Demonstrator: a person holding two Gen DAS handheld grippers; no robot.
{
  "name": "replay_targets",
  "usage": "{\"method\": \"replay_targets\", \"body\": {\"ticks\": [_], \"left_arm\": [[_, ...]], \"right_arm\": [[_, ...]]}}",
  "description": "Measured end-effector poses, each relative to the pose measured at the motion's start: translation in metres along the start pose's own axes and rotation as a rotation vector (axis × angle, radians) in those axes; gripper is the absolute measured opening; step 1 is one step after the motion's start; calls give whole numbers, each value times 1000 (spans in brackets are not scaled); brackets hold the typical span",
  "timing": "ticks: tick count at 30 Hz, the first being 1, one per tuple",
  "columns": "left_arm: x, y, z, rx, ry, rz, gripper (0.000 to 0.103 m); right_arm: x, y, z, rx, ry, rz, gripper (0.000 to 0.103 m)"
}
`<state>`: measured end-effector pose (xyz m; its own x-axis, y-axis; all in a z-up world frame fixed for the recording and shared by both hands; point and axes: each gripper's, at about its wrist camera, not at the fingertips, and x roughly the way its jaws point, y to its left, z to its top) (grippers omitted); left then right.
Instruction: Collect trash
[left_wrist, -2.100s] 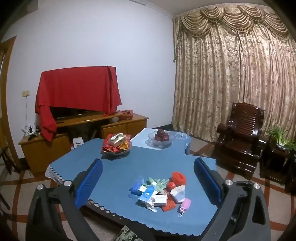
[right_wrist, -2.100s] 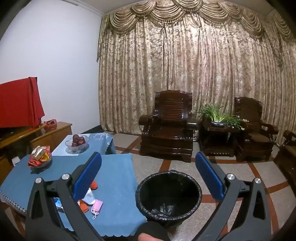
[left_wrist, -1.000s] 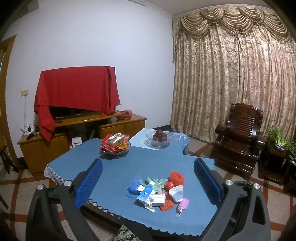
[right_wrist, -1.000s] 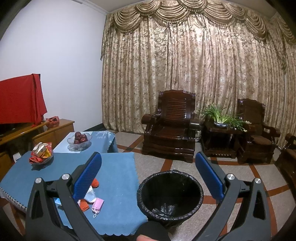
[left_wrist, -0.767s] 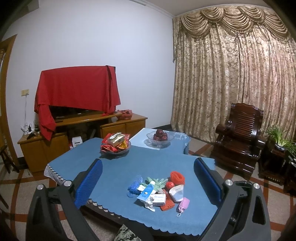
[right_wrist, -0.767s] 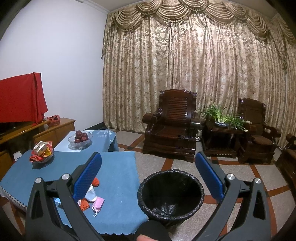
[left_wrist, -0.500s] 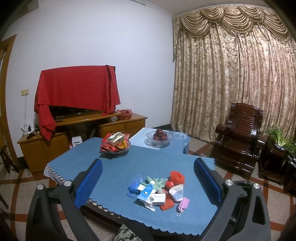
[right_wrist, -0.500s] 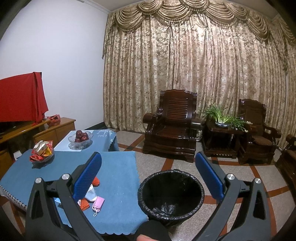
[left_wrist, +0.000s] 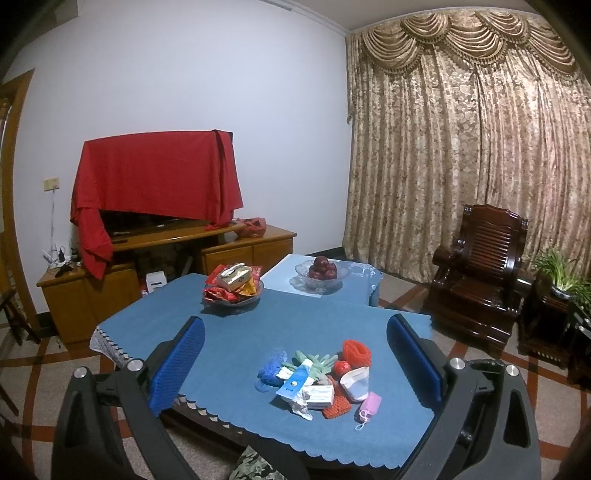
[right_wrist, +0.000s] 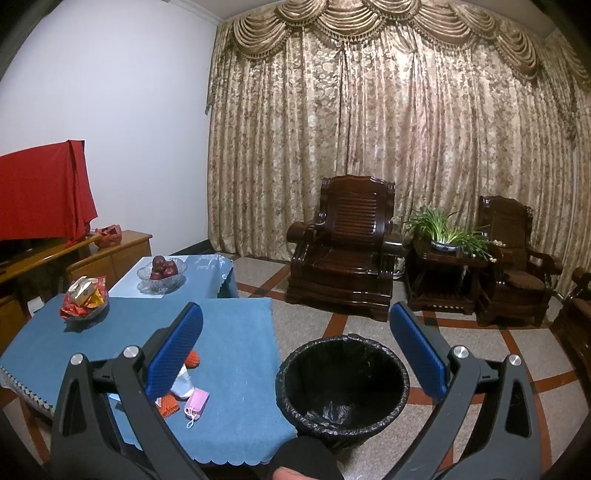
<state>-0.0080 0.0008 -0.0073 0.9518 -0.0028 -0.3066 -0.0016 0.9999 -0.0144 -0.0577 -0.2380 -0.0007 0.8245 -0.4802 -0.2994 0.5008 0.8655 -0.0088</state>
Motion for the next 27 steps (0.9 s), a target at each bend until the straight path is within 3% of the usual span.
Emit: {"method": "replay_targets", "body": {"ticks": [27], "left_arm": [[2,7,3,-12,3,7,97]], "right_arm": [[2,8,-2,-20,-1,7,98]]}}
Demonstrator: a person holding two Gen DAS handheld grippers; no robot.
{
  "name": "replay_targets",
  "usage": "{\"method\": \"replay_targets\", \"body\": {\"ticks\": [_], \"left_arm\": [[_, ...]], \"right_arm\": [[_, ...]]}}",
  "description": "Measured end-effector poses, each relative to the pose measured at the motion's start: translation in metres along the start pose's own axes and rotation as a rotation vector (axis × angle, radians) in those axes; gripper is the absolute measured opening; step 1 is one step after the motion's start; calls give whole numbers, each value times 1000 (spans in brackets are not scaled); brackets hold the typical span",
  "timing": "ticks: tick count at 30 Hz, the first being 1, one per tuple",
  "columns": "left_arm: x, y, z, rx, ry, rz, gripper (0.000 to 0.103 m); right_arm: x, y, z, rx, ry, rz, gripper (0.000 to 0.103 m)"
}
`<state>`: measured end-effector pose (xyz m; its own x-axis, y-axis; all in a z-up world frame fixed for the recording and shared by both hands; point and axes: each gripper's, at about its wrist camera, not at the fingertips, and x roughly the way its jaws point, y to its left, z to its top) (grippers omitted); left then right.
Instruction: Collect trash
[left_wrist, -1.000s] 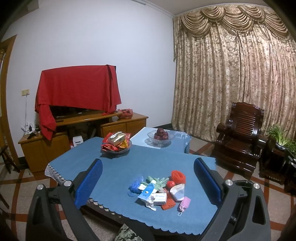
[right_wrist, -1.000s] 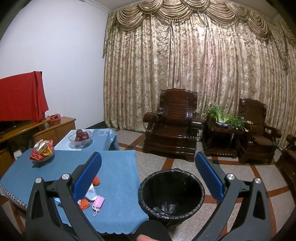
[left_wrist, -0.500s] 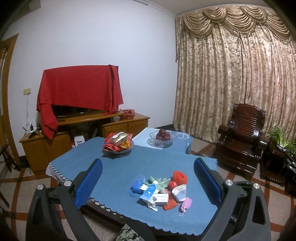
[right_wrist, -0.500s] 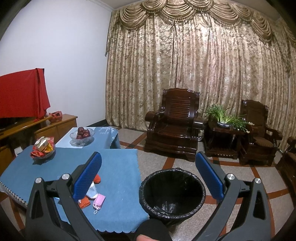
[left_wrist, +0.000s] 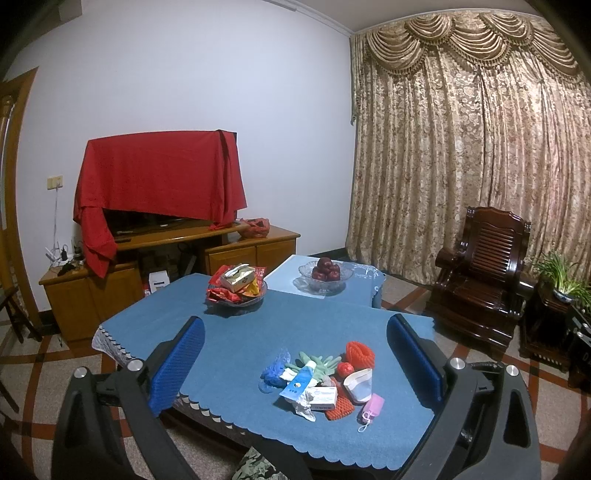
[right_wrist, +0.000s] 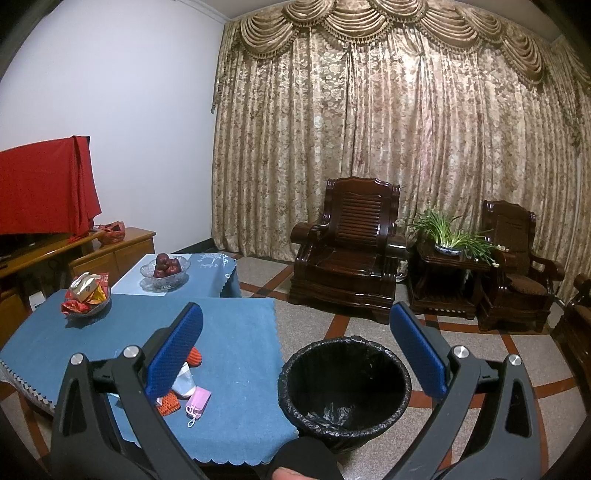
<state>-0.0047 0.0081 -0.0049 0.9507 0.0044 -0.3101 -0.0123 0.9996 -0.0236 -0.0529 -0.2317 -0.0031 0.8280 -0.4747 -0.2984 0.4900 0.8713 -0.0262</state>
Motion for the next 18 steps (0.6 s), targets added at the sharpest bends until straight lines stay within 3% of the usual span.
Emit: {"method": "replay_targets", "body": {"ticks": [11,18], "left_arm": [[4,5,3,1,11,5,97],[28,14,-8,2,82,23,97]], "right_arm": [[0,1,-1,-6,8,7,98],[22,13,-9,-24,82,66,98]]}}
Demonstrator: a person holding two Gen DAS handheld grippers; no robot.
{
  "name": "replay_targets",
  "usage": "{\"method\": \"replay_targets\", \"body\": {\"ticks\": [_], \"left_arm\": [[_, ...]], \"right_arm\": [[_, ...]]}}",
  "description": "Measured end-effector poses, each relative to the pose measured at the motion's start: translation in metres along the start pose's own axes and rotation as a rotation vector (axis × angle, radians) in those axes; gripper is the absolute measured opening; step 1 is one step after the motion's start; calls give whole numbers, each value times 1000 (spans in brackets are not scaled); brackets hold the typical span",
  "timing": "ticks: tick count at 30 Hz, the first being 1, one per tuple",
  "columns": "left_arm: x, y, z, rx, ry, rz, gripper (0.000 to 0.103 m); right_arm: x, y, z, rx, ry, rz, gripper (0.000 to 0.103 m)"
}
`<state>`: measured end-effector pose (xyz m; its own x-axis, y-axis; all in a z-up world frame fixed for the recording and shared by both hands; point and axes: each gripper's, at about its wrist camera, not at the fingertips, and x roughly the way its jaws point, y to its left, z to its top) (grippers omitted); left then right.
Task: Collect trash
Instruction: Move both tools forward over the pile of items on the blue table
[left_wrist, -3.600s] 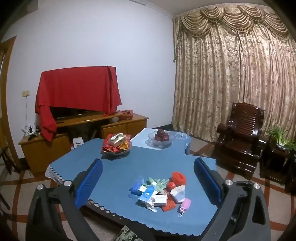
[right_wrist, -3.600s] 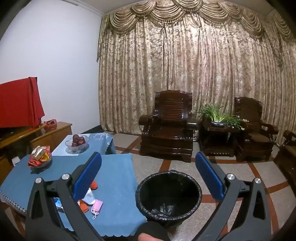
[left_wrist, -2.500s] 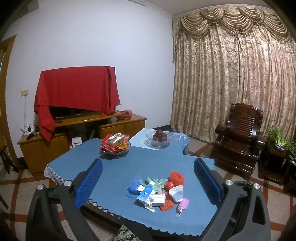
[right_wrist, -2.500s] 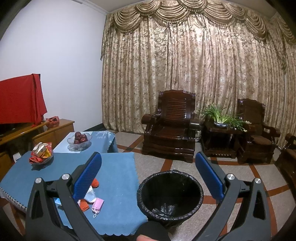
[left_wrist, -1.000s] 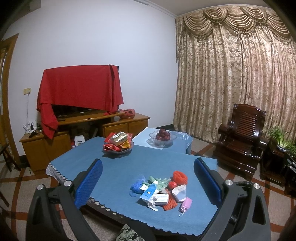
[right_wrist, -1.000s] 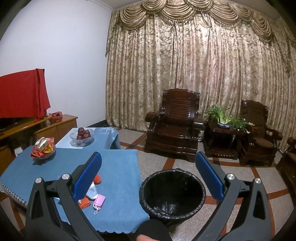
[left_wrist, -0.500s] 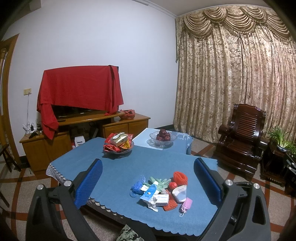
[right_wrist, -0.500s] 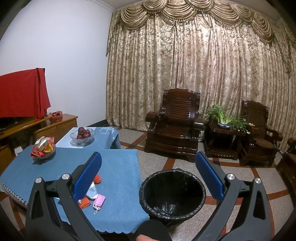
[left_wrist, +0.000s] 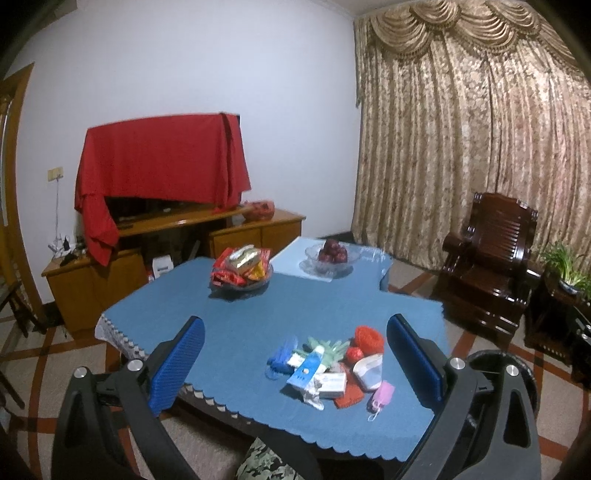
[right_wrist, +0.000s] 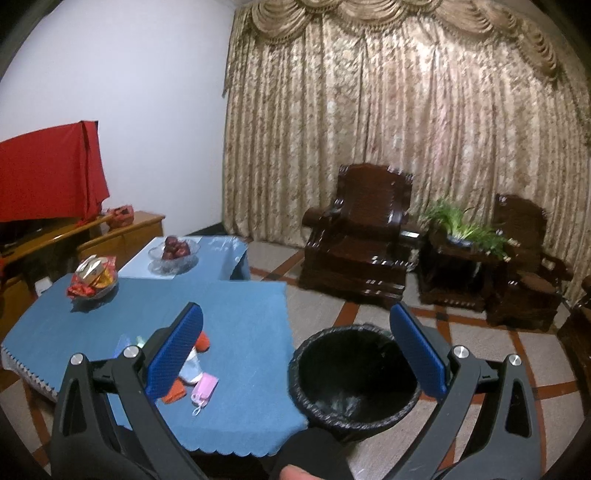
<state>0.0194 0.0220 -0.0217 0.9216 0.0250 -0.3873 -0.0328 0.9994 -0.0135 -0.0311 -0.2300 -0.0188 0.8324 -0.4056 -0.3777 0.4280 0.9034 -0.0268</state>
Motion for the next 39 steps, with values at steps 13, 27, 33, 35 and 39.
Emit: {"method": "replay_targets", "body": {"ticks": [13,27,33,35,39], "left_arm": [[108,31,-65,-2,240,32,97],[206,20,-110,20,407,-31,97],[244,12,-123,46,429,-83,97],[260,10,-127,53,440,-88,97],[288,5,-136,68,463,-95,97]], "right_arm": [[107,79,-57,-144,263,137,94],[225,135,-127,-169,541,322,44],[264,149,-150,-165,600,356,42],[278,153,-157,-163,619,359,42],[303,159,-170,-160,651,361,42]]}}
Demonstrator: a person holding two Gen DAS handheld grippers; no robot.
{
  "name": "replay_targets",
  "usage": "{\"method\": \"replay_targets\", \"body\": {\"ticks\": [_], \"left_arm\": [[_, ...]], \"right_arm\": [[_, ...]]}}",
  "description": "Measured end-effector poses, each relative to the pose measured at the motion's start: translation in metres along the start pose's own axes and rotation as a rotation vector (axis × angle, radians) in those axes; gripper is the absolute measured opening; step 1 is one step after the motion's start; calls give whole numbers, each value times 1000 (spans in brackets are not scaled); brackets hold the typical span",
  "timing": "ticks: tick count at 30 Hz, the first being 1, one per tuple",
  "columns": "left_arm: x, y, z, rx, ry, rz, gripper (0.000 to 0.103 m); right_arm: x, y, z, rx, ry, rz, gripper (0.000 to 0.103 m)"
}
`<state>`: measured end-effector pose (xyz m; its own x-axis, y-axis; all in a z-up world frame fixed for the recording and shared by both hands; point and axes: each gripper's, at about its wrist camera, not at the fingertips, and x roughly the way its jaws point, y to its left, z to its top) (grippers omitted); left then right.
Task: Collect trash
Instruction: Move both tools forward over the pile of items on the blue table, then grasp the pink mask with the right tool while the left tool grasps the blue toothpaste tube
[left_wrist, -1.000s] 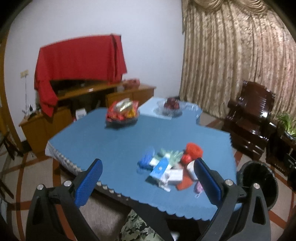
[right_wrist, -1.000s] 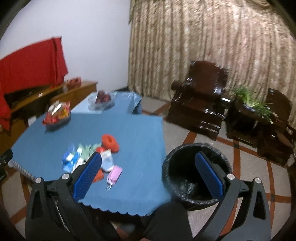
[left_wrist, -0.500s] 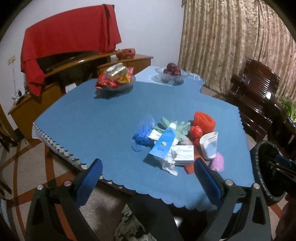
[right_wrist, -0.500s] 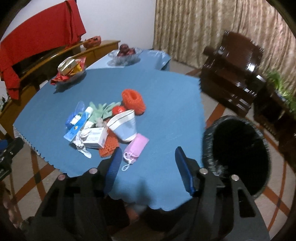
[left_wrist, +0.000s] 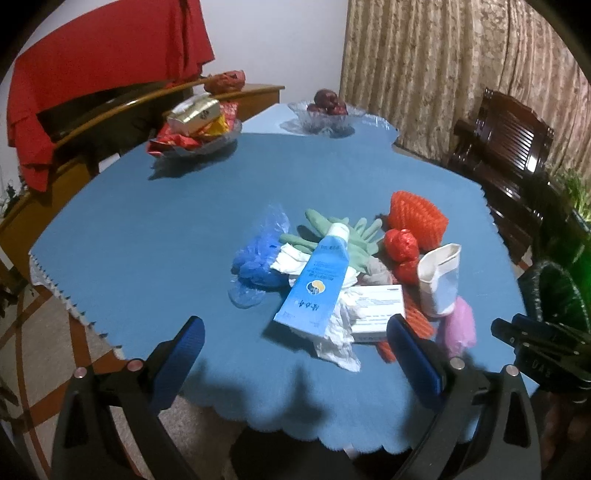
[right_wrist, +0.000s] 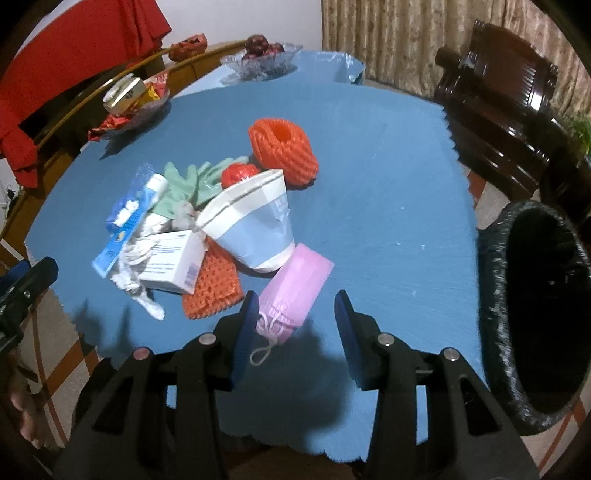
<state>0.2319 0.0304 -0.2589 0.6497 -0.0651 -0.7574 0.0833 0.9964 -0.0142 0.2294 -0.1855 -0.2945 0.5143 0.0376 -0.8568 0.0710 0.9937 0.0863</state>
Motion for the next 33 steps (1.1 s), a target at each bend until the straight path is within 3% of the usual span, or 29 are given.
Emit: {"method": "replay_targets", "body": {"ticks": [12,15,22,26,30,33], "left_arm": [[84,-9,2,78,122,-3,95],[90,-4,3,57,143,-10,85],[91,8,7,-19,147,-66,83],[91,4,10,15,129,-19,83],[101,2,11,7,158,-30,78],[93,3,15,-6,130,-38,79]], "right_arm": [[62,-4,6,18,109,17,49],[69,-5,3,17,136,31,38],[68,-6,1,13,129,35,38],[68,-8,2,17,130,36,38],[69,-7,1,12,131,34,38],[68,-8,1,12,129,33,38]]}}
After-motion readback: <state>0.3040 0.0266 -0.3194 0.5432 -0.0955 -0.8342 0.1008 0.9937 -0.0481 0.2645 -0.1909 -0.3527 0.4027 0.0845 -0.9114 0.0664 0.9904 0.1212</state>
